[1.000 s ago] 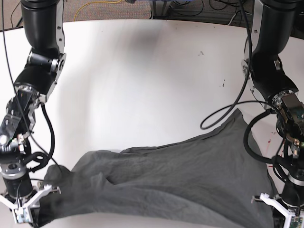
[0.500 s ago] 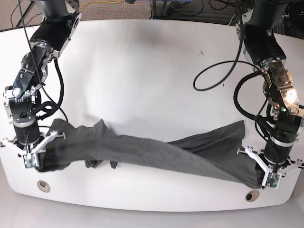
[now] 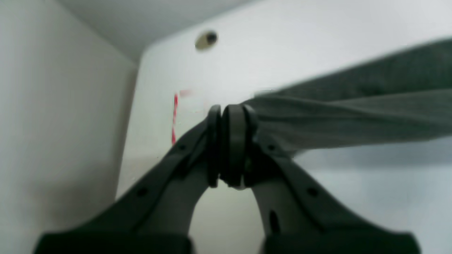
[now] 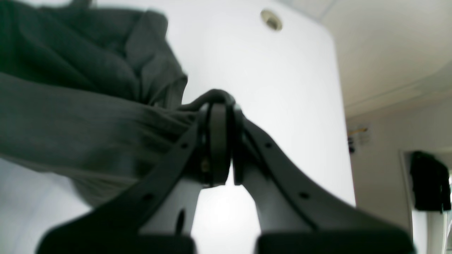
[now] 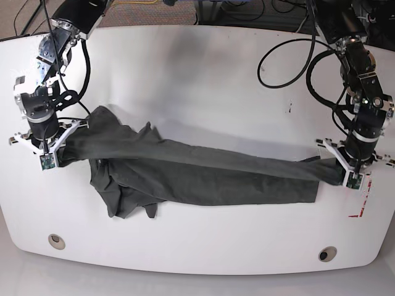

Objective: Layout the t-shirt on the table in an organized manner, then fold the t-shirt properly
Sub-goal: 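Pull the stretched shirt back toward the robot with both grippers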

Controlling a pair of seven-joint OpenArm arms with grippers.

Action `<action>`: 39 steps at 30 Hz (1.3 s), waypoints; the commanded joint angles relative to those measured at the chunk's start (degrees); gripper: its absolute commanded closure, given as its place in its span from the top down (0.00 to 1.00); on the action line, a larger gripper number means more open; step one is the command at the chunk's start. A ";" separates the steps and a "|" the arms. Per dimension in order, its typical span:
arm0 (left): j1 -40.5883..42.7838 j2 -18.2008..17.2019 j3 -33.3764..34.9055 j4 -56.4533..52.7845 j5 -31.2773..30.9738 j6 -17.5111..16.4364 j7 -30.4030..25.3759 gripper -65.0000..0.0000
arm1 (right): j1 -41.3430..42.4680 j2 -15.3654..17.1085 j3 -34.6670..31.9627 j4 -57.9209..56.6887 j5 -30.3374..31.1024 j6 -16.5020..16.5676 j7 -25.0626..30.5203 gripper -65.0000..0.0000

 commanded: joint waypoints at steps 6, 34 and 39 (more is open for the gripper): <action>0.83 1.60 -1.32 0.68 -0.16 -2.54 -1.63 0.00 | 0.76 -0.02 0.56 1.05 0.40 0.49 1.57 0.00; -38.73 2.04 5.36 -5.82 0.45 -2.54 1.09 0.00 | 29.86 4.38 -10.79 -5.19 -7.78 0.67 1.40 0.00; -47.44 2.04 5.45 -9.60 0.45 -2.54 1.89 0.00 | 37.77 7.19 -13.86 -7.74 -8.21 0.67 1.40 0.00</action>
